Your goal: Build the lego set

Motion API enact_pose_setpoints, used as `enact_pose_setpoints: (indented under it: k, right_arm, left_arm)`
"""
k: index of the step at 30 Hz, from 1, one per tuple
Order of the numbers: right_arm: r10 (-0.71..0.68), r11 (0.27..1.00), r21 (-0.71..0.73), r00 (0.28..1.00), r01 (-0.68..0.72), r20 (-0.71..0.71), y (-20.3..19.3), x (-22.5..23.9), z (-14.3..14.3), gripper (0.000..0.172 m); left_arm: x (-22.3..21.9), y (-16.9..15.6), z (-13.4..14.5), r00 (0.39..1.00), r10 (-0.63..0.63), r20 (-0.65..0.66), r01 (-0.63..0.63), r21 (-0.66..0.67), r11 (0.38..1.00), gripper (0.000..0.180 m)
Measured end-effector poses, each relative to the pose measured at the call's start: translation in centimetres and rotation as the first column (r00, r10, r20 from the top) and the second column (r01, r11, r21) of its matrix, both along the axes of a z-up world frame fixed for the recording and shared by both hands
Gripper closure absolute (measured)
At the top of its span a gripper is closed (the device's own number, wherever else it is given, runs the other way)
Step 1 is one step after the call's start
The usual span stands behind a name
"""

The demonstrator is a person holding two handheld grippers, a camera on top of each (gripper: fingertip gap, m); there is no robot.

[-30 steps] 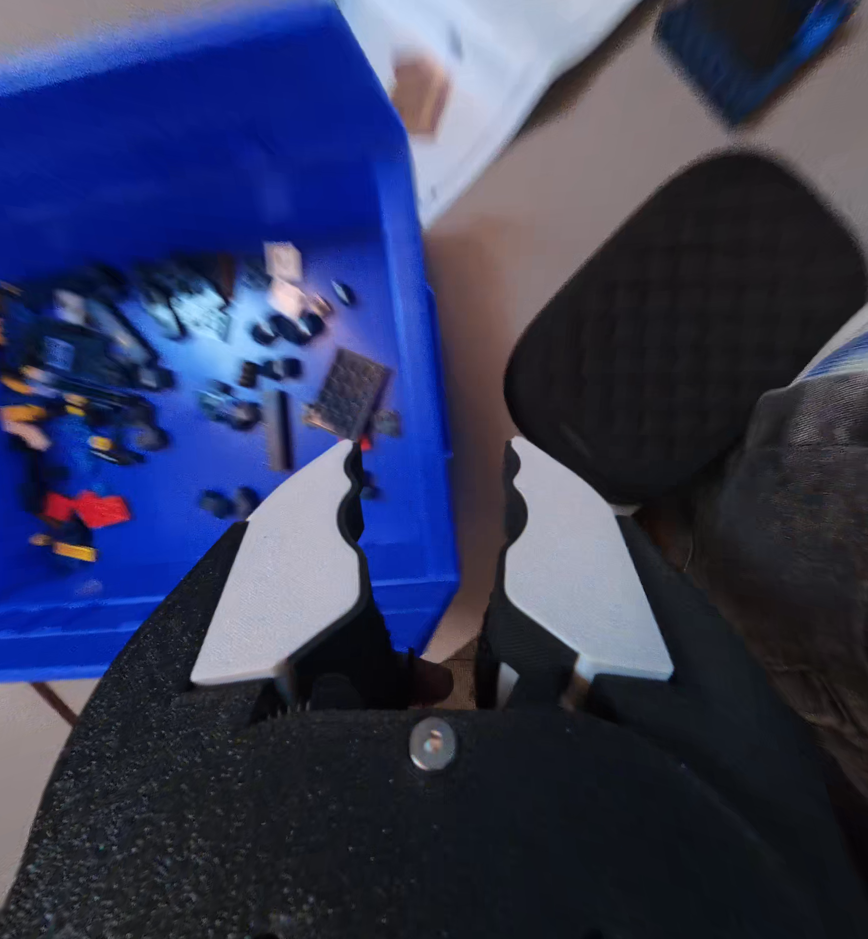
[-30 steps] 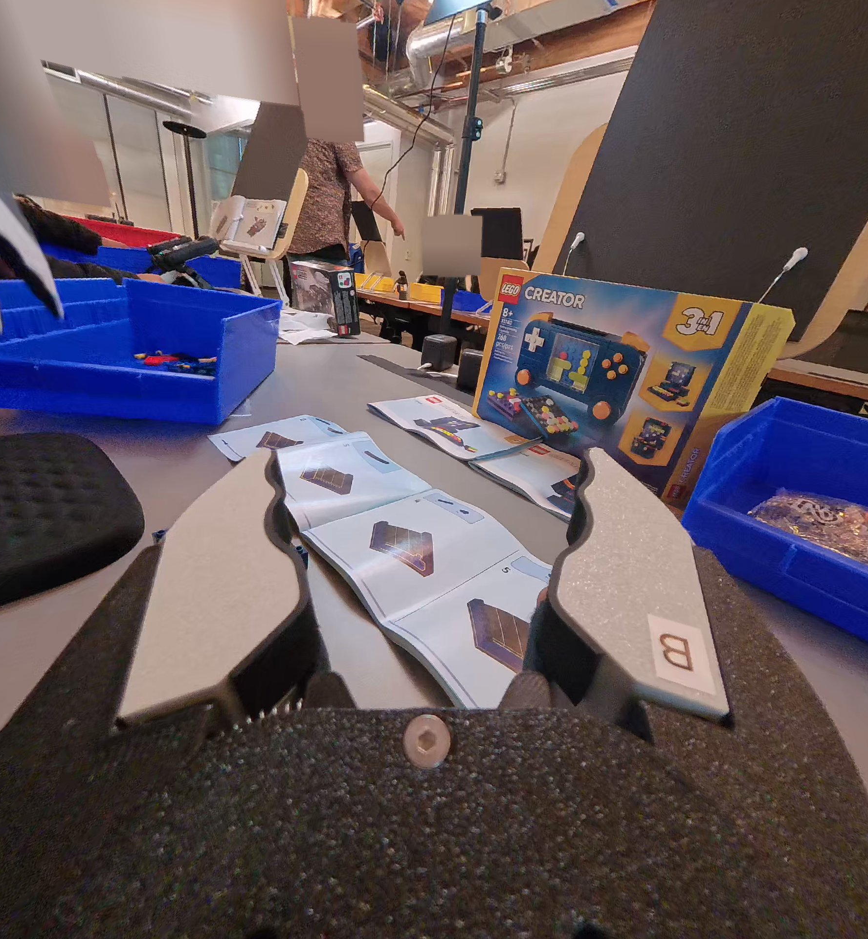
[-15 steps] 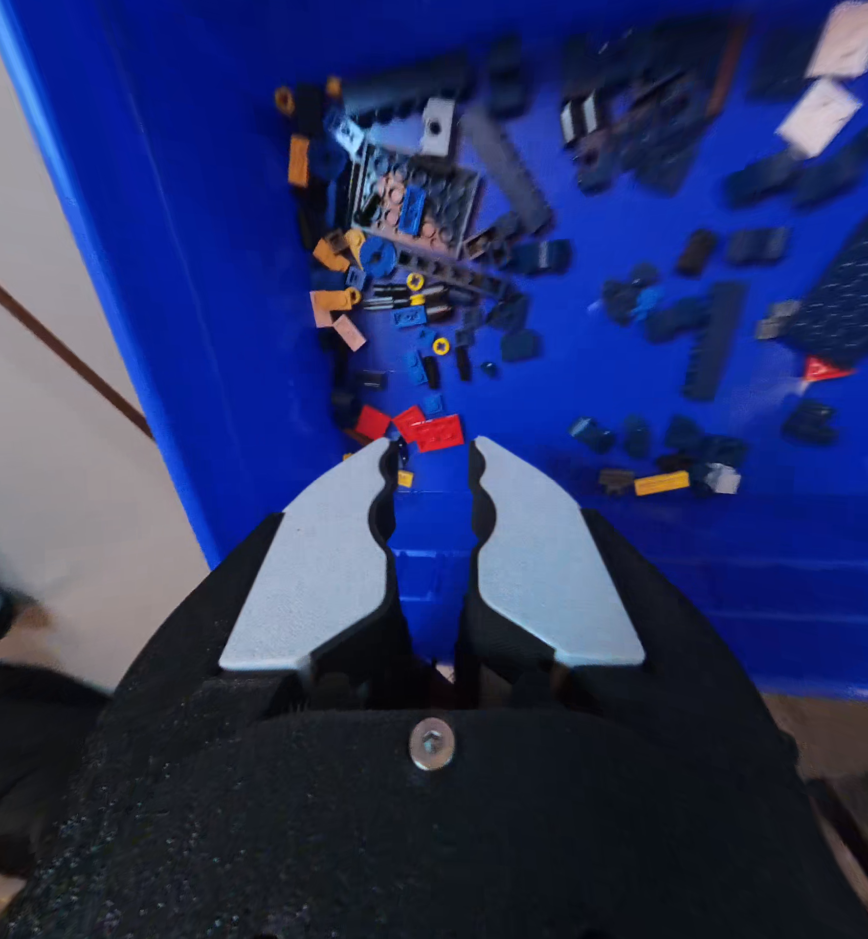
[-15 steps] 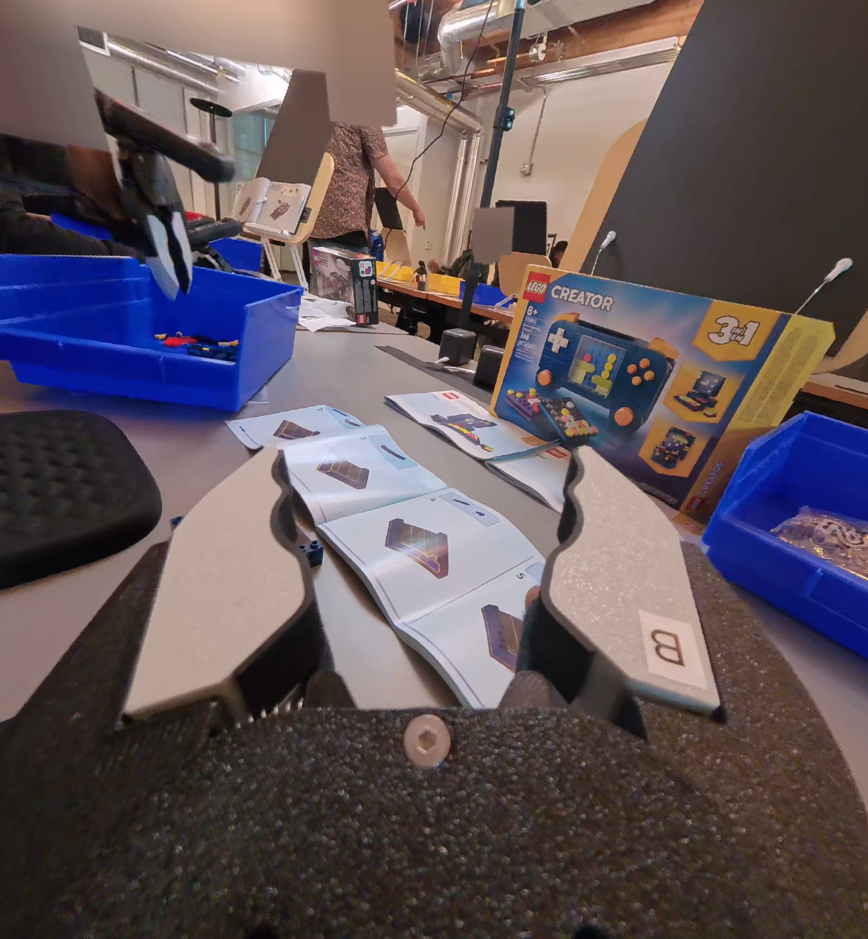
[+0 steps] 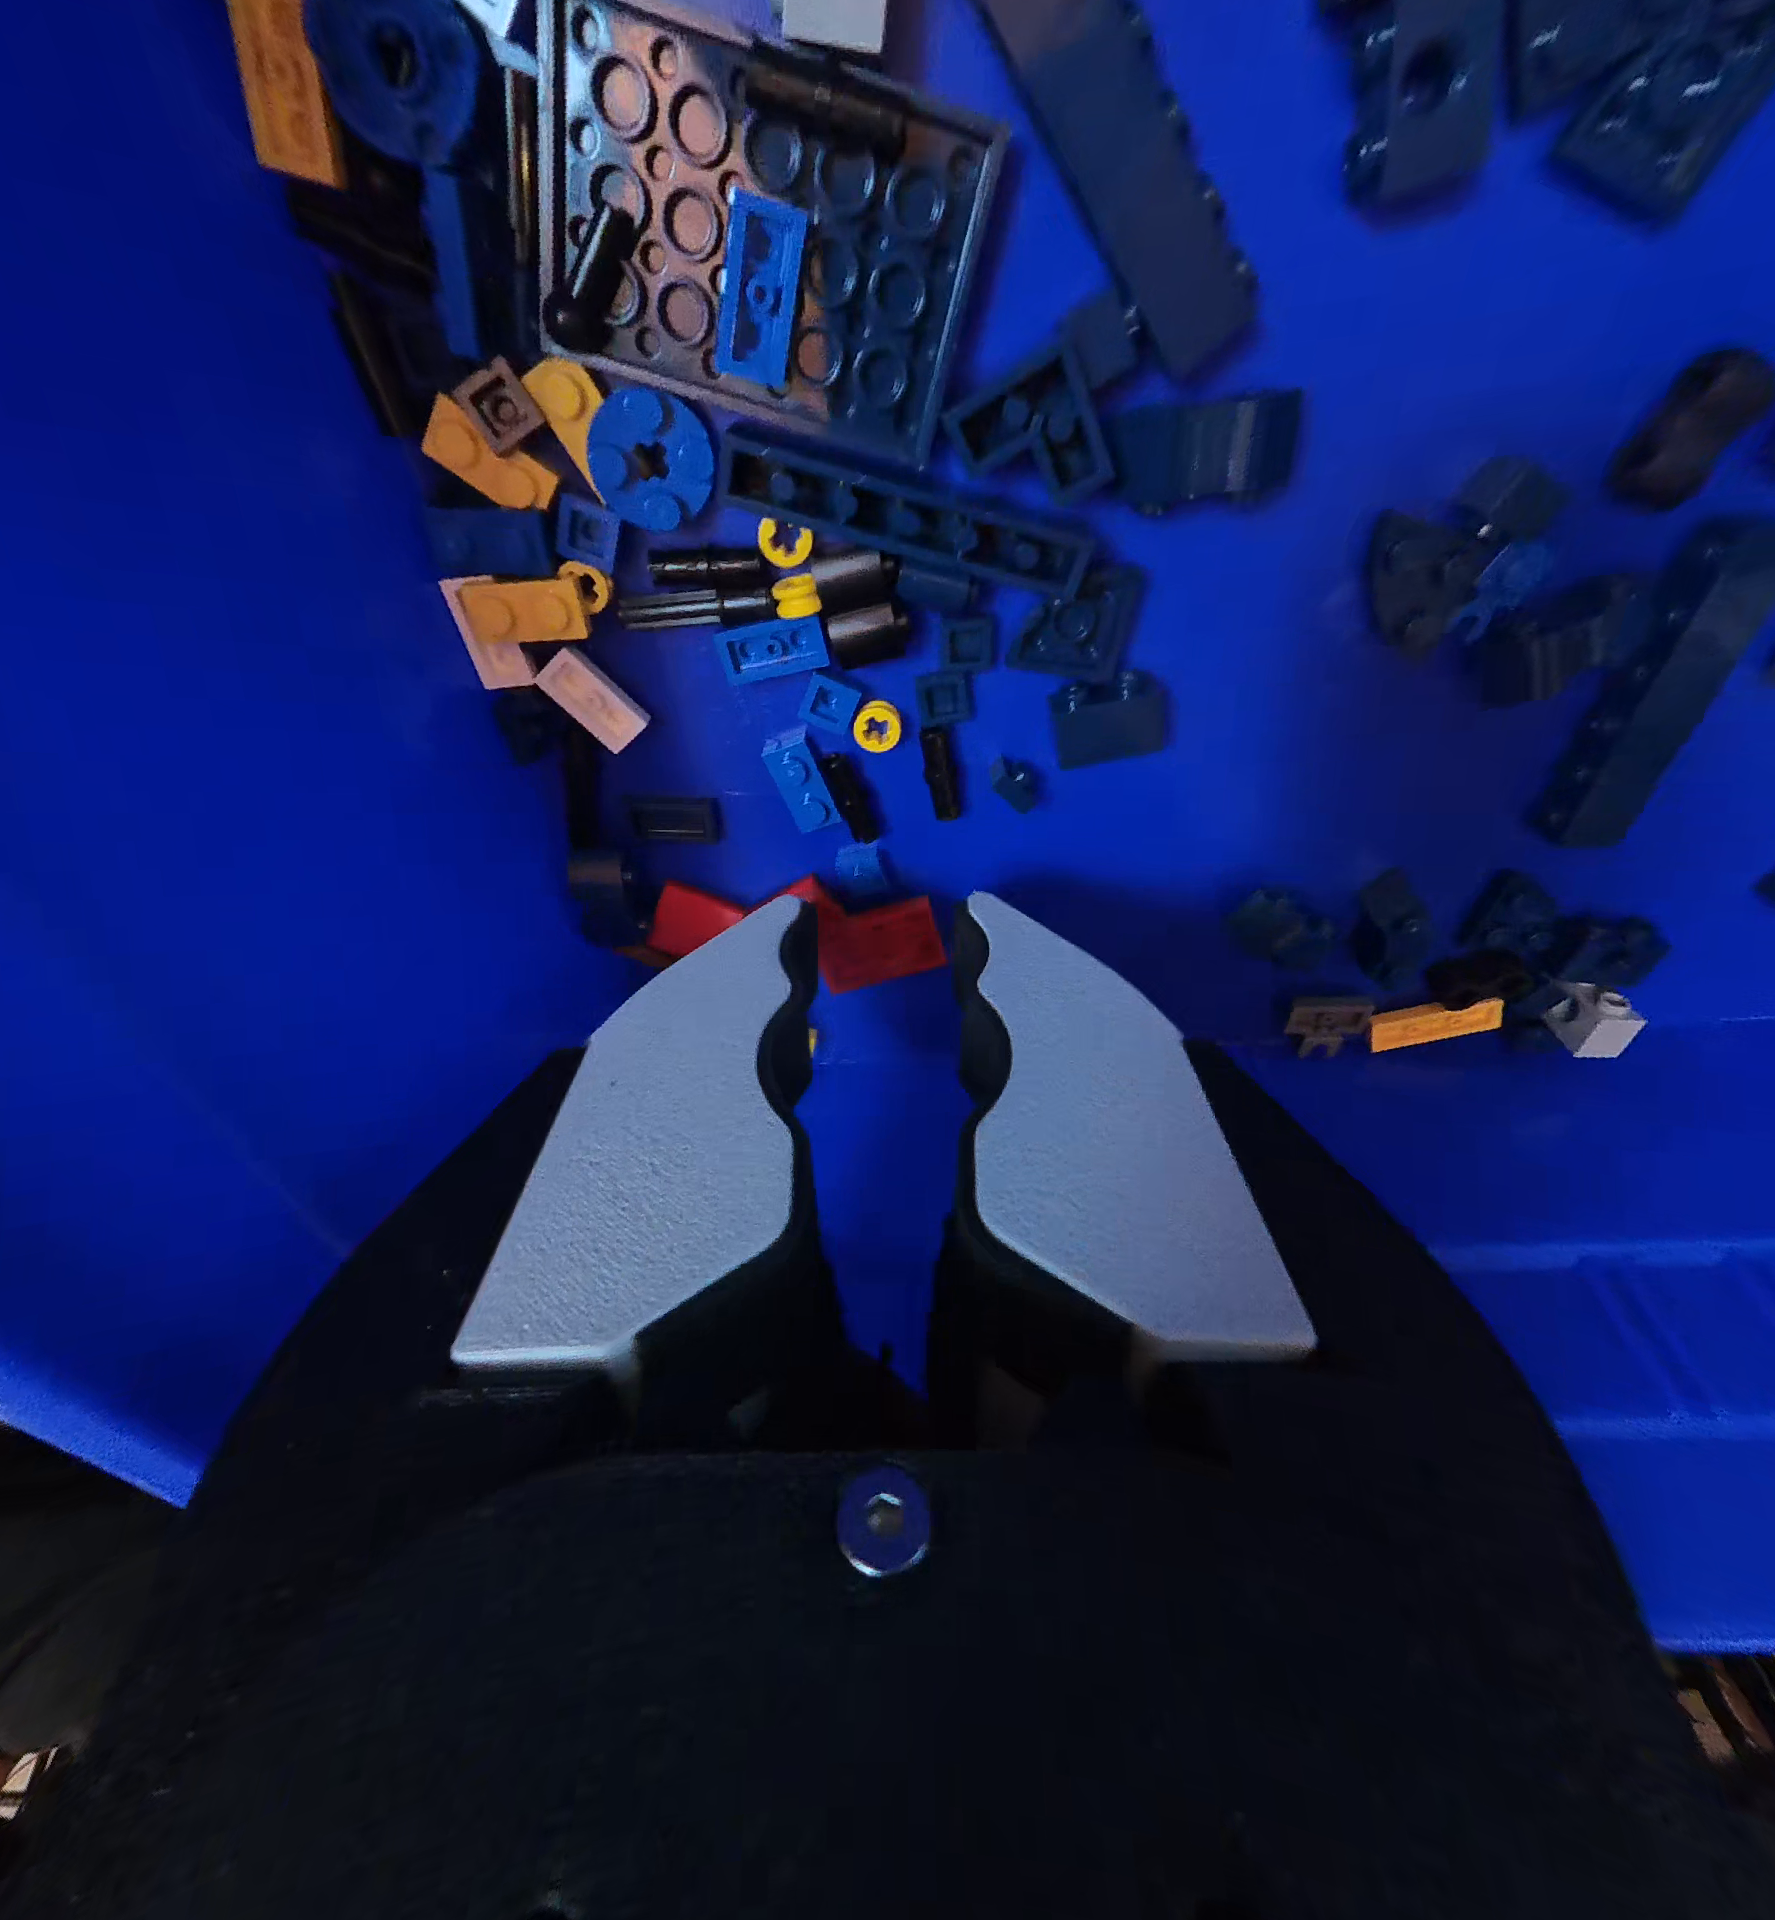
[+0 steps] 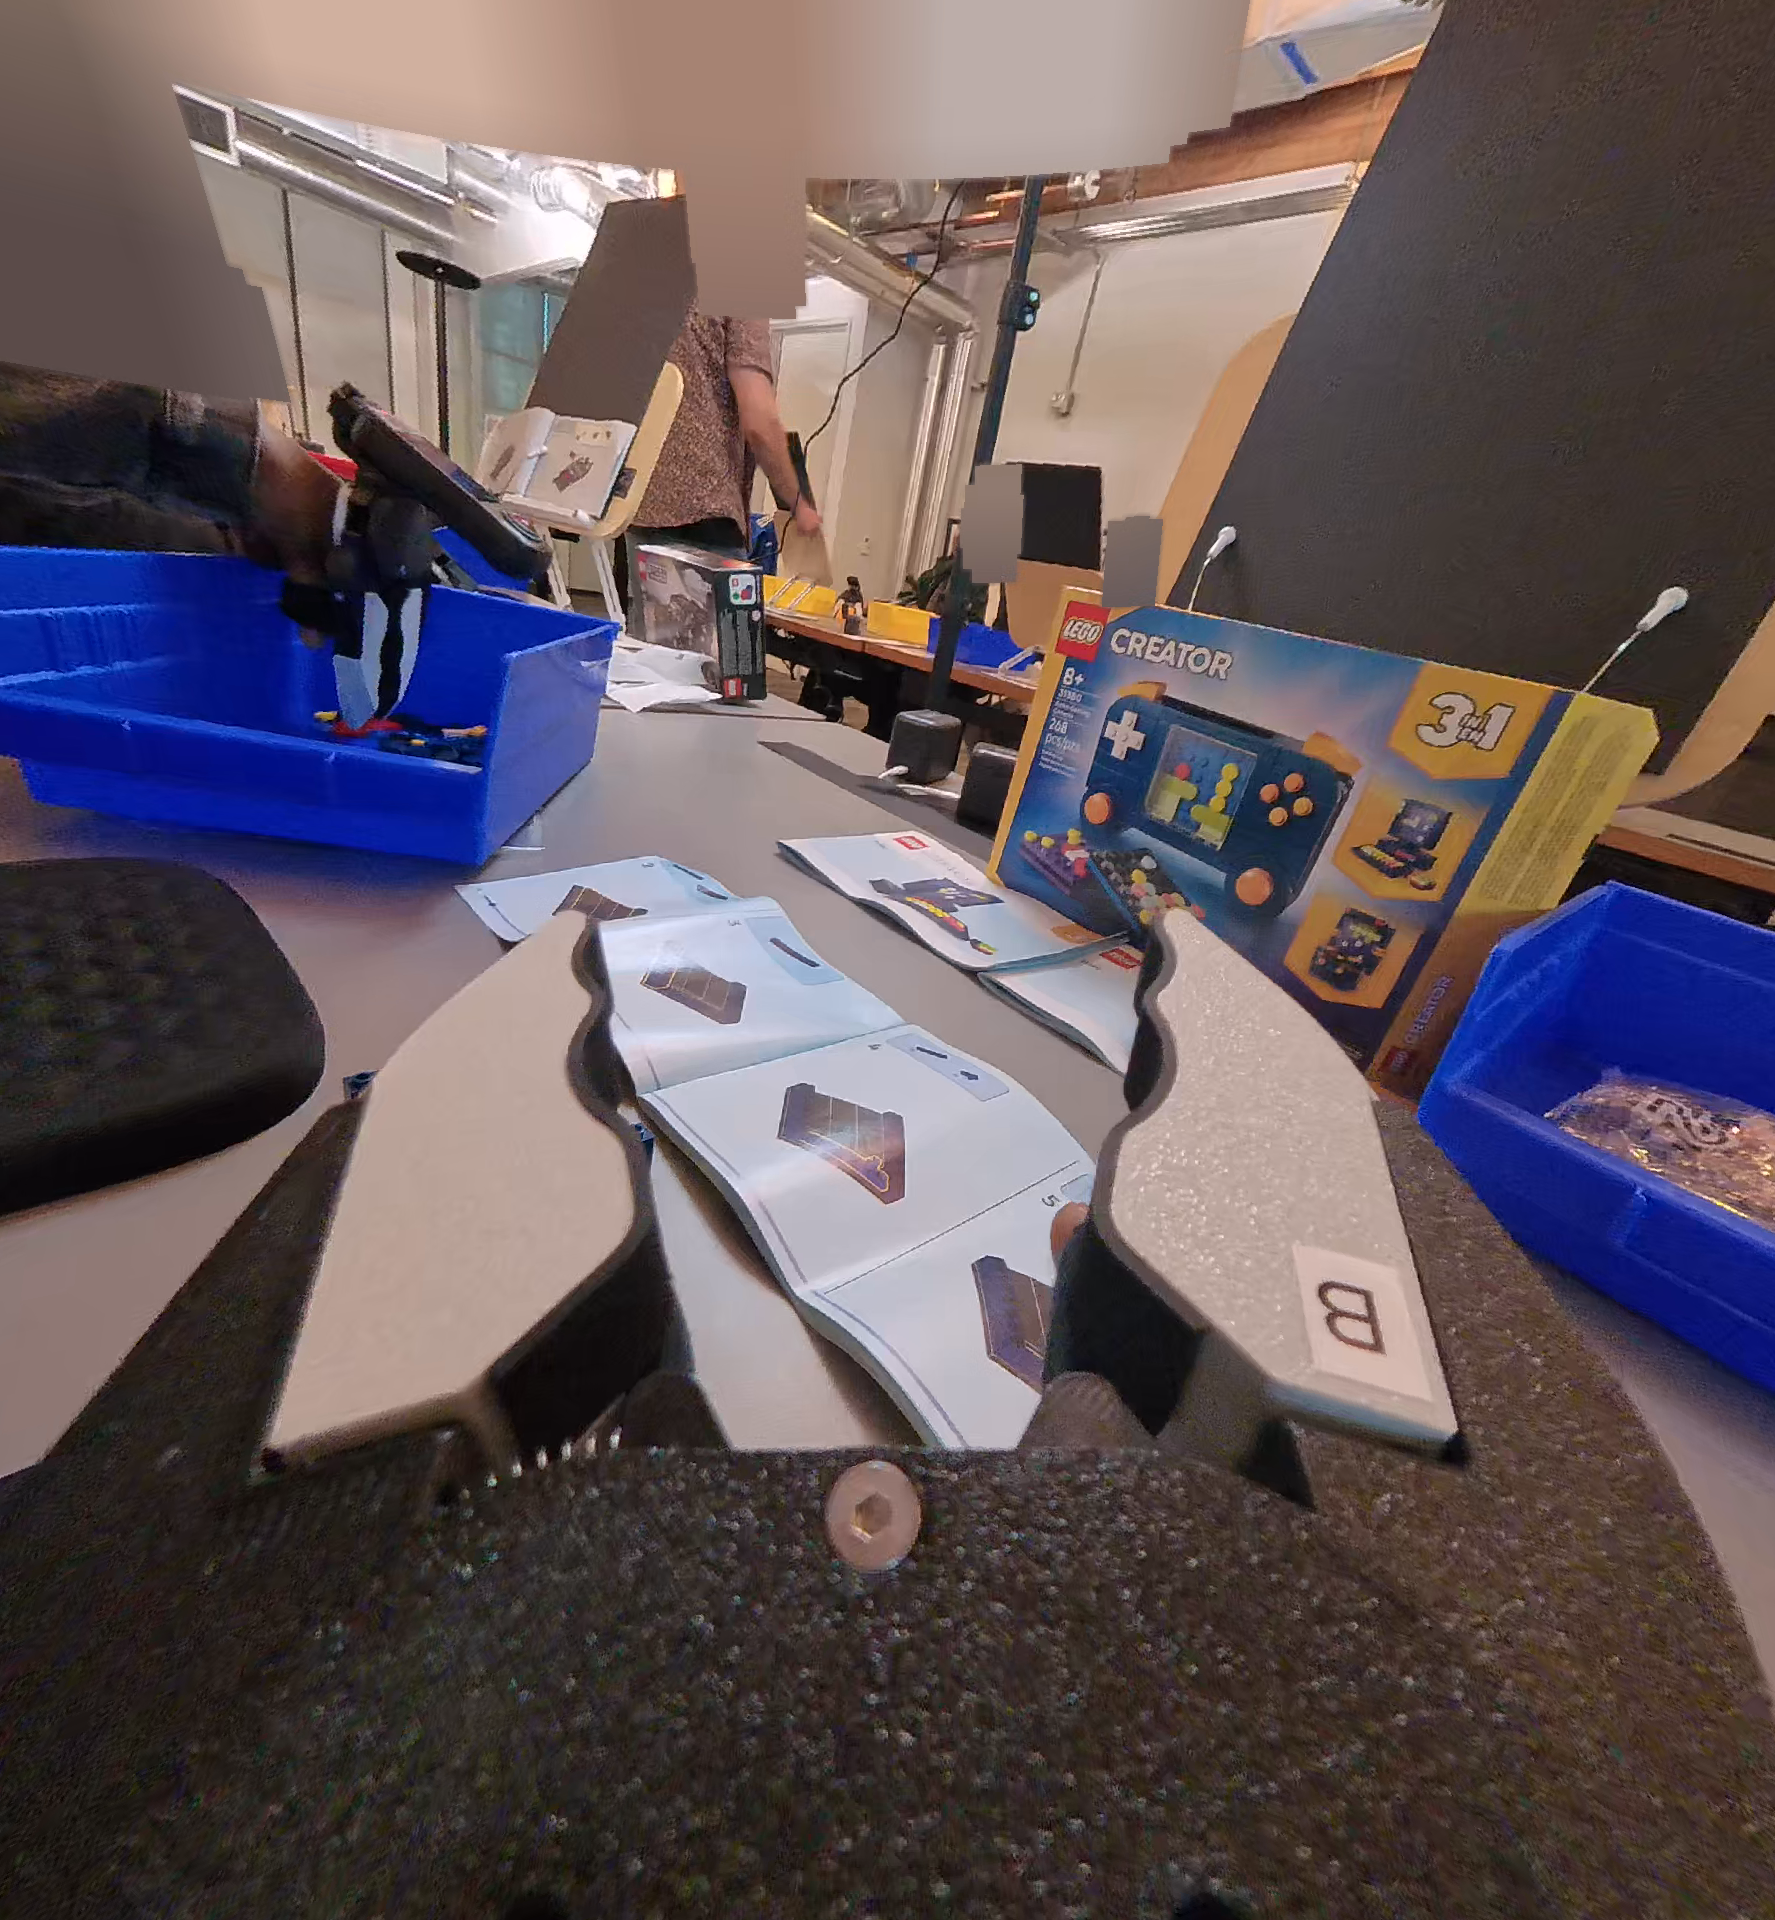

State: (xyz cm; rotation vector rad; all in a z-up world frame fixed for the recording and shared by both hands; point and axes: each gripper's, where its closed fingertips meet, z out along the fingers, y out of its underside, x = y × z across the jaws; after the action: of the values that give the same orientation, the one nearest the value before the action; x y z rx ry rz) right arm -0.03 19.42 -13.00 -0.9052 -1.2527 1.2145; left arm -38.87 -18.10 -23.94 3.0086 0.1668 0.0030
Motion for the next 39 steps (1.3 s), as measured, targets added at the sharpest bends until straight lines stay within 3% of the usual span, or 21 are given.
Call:
enact_pose_setpoints:
  k: [9, 20, 32, 39]
  right_arm:
    - [0.019, 1.0, 0.001, 1.0, -0.019, -0.008, -0.3, 0.1, 0.1, 0.077]
    - [0.019, 1.0, 0.016, 1.0, -0.019, 0.011, -0.4, -0.1, -0.3, 0.077]
    - [0.019, 1.0, 0.02, 1.0, -0.019, 0.021, -0.4, -0.2, -0.5, 0.078]
    - [0.024, 0.999, 0.033, 0.999, -0.025, 0.029, -0.6, -0.3, -0.6, 0.079]
  left_arm:
    - [0.1, 0.3, -0.6, 1.0, -0.003, 0.029, 0.005, -0.069, 0.998, 0.154]
    - [0.9, 0.8, -0.6, 0.995, -0.012, 0.095, 0.013, -0.001, 1.0, 0.149]
    - [1.3, 1.0, 0.5, 0.996, -0.07, 0.063, 0.067, 0.06, 0.996, 0.146]
    - [0.8, 1.9, 1.0, 0.997, -0.074, 0.017, 0.071, 0.152, 0.986, 0.129]
